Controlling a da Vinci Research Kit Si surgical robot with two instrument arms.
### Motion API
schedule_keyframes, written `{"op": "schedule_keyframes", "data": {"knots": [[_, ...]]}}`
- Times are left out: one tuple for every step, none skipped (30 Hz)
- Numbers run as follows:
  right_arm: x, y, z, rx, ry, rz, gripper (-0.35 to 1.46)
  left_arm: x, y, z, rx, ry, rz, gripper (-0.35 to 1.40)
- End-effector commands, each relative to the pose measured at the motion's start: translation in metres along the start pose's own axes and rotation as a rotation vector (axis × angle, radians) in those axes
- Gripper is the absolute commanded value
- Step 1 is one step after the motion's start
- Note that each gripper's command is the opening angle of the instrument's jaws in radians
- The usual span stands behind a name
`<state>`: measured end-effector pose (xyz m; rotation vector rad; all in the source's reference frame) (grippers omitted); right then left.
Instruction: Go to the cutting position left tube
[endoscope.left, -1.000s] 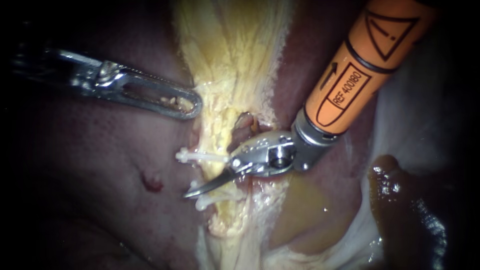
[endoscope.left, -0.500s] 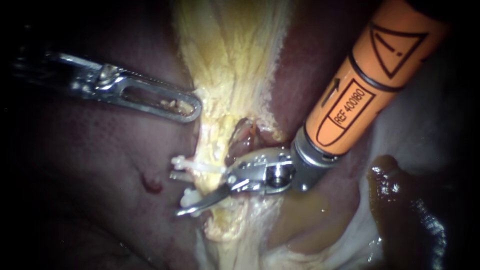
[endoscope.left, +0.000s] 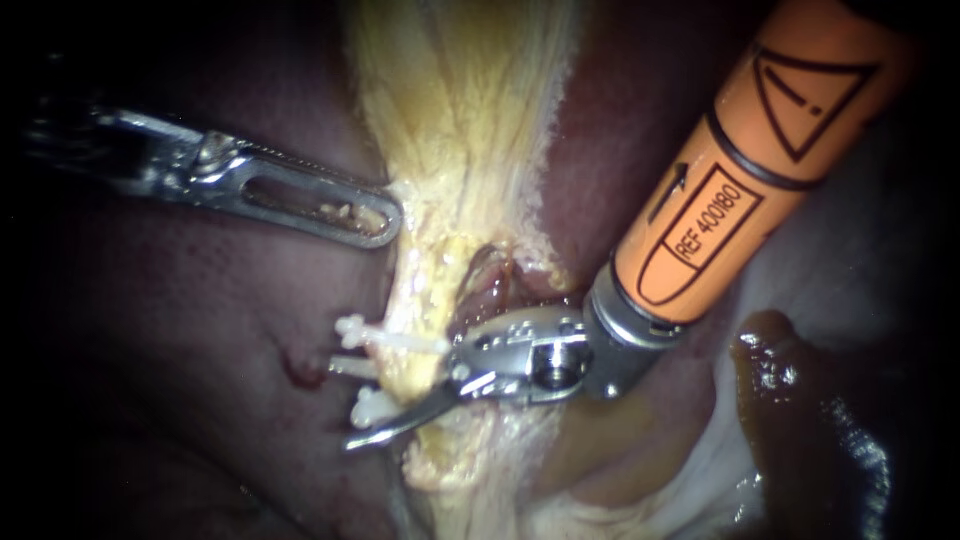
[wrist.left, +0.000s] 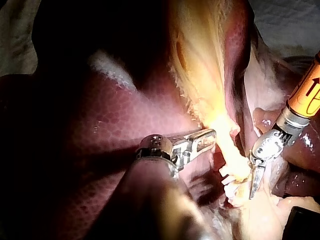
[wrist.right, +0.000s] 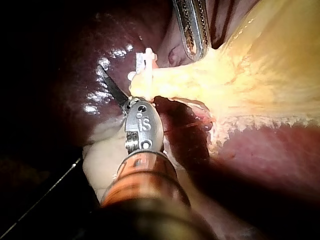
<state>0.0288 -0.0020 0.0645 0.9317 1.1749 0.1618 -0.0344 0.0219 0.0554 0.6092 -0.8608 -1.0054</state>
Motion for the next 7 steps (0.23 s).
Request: {"op": "schedule_keyframes", "data": {"knots": [[-0.0001, 0.0, -0.0001, -0.001, 0.0, 0.001, 1.42, 0.0, 0.0, 0.0, 0.0, 0.0, 0.0, -0.35], [-0.0001, 0.0001, -0.0001, -0.001, 0.0, 0.001, 1.42, 0.0, 0.0, 0.0, 0.0, 0.0, 0.0, -0.35], [-0.0001, 0.0001, -0.0001, 0.002, -0.001, 0.001, 1.42, 0.0, 0.0, 0.0, 0.0, 0.0, 0.0, -0.35], [-0.0001, 0.0001, -0.0001, 0.002, -0.001, 0.001, 1.42, 0.0, 0.0, 0.0, 0.0, 0.0, 0.0, -0.35], [-0.0002, 0.0002, -0.0001, 0.002, -0.001, 0.001, 1.42, 0.0, 0.0, 0.0, 0.0, 0.0, 0.0, -0.35], [-0.0002, 0.0002, -0.0001, 0.002, -0.001, 0.001, 1.42, 0.0, 0.0, 0.0, 0.0, 0.0, 0.0, -0.35], [-0.0002, 0.0002, -0.0001, -0.001, 0.0, 0.001, 1.42, 0.0, 0.0, 0.0, 0.0, 0.0, 0.0, -0.35]]}}
